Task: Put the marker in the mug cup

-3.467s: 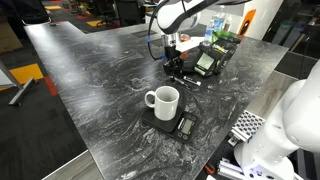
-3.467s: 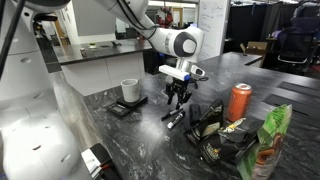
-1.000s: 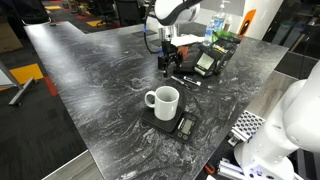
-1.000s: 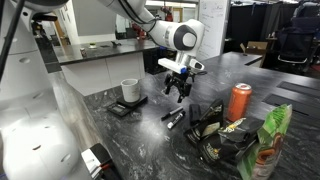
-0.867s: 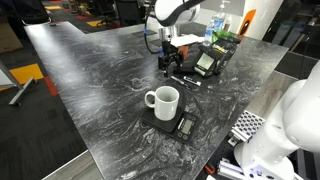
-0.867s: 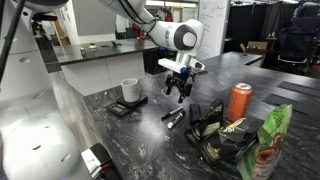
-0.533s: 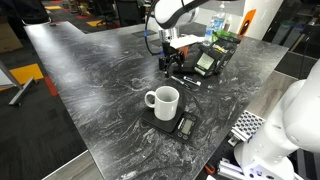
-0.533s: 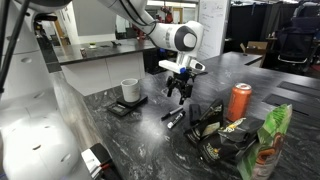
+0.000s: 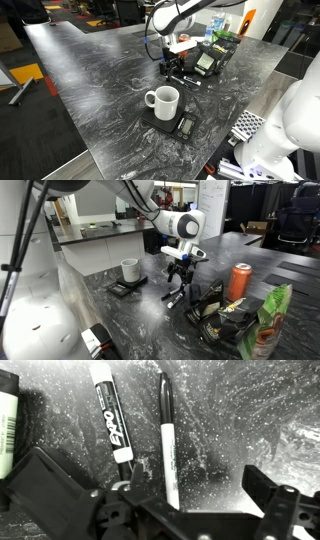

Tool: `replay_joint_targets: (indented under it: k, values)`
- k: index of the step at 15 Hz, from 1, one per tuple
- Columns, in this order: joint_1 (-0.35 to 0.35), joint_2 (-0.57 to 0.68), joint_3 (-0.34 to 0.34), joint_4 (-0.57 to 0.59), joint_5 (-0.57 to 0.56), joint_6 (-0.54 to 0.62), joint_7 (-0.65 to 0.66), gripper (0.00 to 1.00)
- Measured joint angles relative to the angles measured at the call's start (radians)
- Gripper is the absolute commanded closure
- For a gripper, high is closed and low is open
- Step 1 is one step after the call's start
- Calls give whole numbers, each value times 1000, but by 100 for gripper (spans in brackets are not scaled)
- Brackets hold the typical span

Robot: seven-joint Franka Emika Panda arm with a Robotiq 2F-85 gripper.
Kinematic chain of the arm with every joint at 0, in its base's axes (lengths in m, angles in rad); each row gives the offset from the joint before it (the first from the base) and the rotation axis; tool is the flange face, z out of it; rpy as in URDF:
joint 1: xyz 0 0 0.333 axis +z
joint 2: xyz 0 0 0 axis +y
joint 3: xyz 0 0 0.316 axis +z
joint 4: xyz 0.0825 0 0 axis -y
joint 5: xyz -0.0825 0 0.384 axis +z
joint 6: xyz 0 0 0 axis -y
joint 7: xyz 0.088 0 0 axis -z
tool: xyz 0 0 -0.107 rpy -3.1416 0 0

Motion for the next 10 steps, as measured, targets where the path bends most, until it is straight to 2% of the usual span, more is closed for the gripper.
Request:
replay_joint_targets:
  k: [1,3,10]
  values:
    - [-1,9,-2,4,0,0,-6,25]
    - [-4,26,-3,13,0,-1,-19,34]
    - [-13,56,-3,59,2,-27,-42,85]
